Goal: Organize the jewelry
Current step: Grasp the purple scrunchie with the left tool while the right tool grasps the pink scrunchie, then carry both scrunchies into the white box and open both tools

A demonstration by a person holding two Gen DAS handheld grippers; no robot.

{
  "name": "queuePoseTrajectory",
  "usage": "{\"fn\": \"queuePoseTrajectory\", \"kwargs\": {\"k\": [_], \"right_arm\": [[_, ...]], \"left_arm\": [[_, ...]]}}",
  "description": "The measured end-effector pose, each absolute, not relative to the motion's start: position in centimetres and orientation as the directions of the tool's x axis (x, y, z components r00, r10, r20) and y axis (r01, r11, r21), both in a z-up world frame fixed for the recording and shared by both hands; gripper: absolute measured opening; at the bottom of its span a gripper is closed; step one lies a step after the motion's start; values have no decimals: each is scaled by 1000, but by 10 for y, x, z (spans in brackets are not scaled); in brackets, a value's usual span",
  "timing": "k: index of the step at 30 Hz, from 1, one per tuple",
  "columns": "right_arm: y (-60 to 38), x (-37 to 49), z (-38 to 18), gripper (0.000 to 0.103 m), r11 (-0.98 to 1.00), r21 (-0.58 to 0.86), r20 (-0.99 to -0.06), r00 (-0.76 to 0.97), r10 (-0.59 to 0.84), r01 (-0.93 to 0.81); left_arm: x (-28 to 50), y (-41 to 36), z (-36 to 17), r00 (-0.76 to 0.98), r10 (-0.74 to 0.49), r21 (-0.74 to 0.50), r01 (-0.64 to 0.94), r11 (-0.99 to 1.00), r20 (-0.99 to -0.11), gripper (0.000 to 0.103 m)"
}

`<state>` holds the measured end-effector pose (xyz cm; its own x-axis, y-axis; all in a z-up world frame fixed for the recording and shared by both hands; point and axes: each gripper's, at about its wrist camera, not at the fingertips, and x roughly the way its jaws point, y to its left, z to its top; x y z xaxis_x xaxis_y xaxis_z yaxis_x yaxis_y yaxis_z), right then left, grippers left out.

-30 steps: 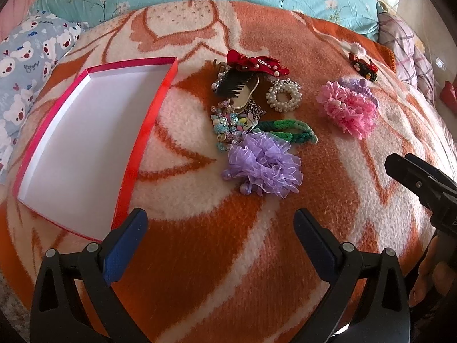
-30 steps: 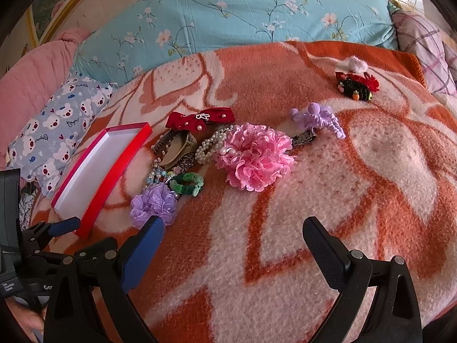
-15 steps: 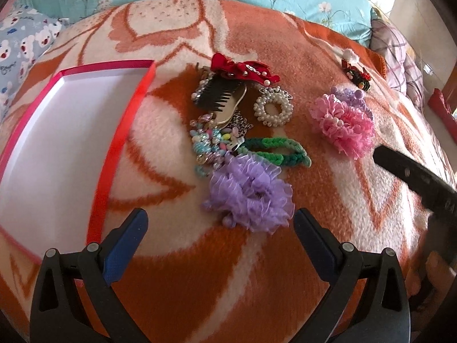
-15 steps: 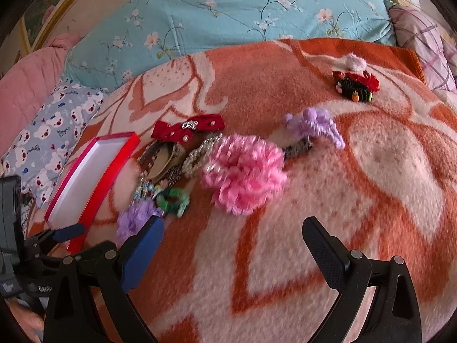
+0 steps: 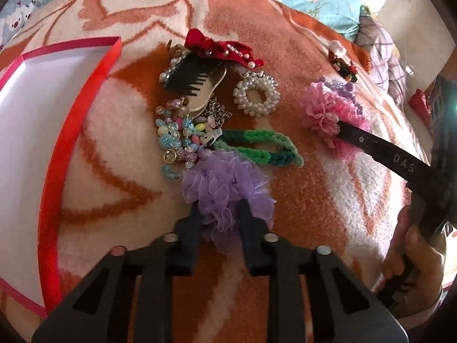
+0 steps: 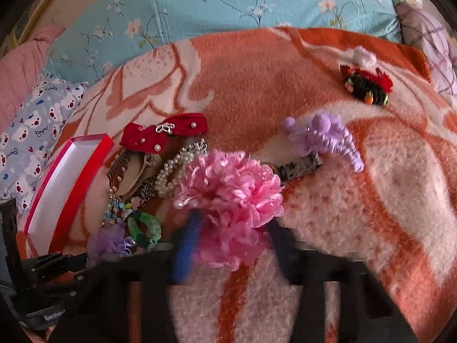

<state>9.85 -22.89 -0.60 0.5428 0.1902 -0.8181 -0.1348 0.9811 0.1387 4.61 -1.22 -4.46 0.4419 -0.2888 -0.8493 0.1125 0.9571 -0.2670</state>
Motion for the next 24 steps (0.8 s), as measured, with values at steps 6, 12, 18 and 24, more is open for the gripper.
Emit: {"fn": "queuePoseTrajectory", "kwargs": {"k": [6,12,18,24], "right_arm": [[-226,85,16,16,972,157,-771,592,232,-177],[-194,78,13,16,943,181,-800,516,306,-280],[-151,64,25,16,895,226,-768,495,407,-386],[-94,57,33,16,816,302,-715,448,536,-494]], "left_arm": [[37,-8,-29,470,-304,-278,127,952,-829,11],[23,13,-1,538,-278,-255,118,960,-796,10],[12,58,21,604,-215,-237,44,971,-768,10],[3,109,27,638,-131,-228,-72,971,-759,10]]}}
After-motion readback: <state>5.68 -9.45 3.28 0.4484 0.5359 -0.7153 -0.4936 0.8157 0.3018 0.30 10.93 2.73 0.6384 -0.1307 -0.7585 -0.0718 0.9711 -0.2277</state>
